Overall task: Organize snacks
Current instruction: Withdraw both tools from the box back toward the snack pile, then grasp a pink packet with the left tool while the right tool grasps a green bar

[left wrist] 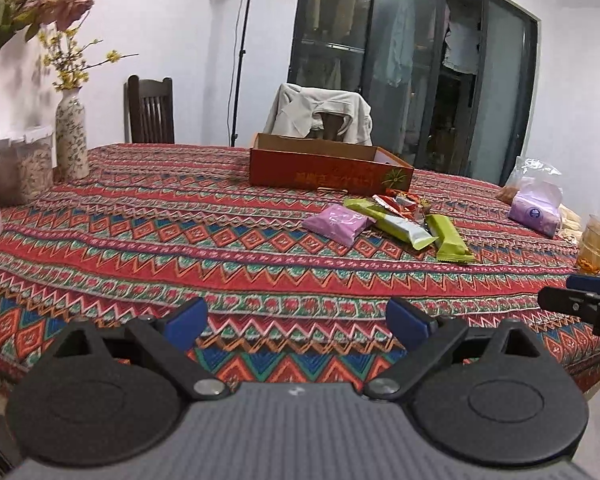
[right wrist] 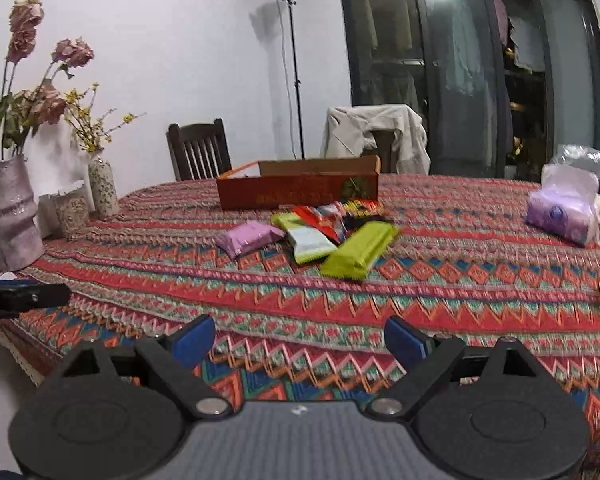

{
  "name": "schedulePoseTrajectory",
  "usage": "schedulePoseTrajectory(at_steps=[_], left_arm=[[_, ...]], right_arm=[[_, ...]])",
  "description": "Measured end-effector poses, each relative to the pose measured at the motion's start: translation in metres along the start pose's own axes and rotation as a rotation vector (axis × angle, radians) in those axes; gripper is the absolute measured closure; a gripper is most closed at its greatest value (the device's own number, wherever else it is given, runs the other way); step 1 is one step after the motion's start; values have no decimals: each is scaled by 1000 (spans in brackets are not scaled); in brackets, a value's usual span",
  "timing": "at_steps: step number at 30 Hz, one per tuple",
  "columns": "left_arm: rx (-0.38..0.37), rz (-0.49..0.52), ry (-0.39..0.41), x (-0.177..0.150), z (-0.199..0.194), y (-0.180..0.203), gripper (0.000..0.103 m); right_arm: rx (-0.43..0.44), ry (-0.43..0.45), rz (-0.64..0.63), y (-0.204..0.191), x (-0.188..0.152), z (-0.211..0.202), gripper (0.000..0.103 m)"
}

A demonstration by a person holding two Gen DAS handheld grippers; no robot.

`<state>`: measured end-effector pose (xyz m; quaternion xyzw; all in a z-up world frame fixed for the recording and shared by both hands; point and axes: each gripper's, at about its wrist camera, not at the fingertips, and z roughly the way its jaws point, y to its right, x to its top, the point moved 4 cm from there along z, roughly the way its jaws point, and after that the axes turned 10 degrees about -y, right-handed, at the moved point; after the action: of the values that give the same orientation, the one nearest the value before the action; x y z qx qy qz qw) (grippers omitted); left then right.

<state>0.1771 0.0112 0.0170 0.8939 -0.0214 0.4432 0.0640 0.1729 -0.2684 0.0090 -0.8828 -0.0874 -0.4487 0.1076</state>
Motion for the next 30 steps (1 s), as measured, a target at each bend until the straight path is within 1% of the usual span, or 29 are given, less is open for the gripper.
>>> schedulePoseTrajectory(at_steps=[3,6,9,12,13,15,18,20,21,25,28,30], left_arm=[[2,7,-11,5,10,2,5],[-9,9,-38,10,25,2,5],[-23,33,-53,20,41,7,5],[-60,72,-55,37,61,15,5],[-86,90,-57,44,69,18,3],[-146,138,-59,60,88,26,2],[-180,209,-72,83,124,37,2],[-181,248,-73,99,152,43,2],[-188,260,-87,105,167,48,2],[-218,263,-165,123,222,52,2],[-215,281,-164,127,242,50,2],[-228,269,-162,127,251,47,2]], right_arm=[[1,-2,-7,-1,9,8,11],[-2,-24,-8,-1,12,21,11],[2,-41,2,3,16,33,11],[-4,-54,14,11,23,47,11],[-4,-56,17,13,27,52,11],[-4,-62,16,18,35,64,11],[-15,-72,11,25,48,84,11],[-15,-76,12,30,58,97,11],[-16,-78,14,34,65,106,11],[-14,-93,40,49,89,142,11],[-32,-102,70,65,106,170,13],[-48,-120,82,75,116,189,18]])
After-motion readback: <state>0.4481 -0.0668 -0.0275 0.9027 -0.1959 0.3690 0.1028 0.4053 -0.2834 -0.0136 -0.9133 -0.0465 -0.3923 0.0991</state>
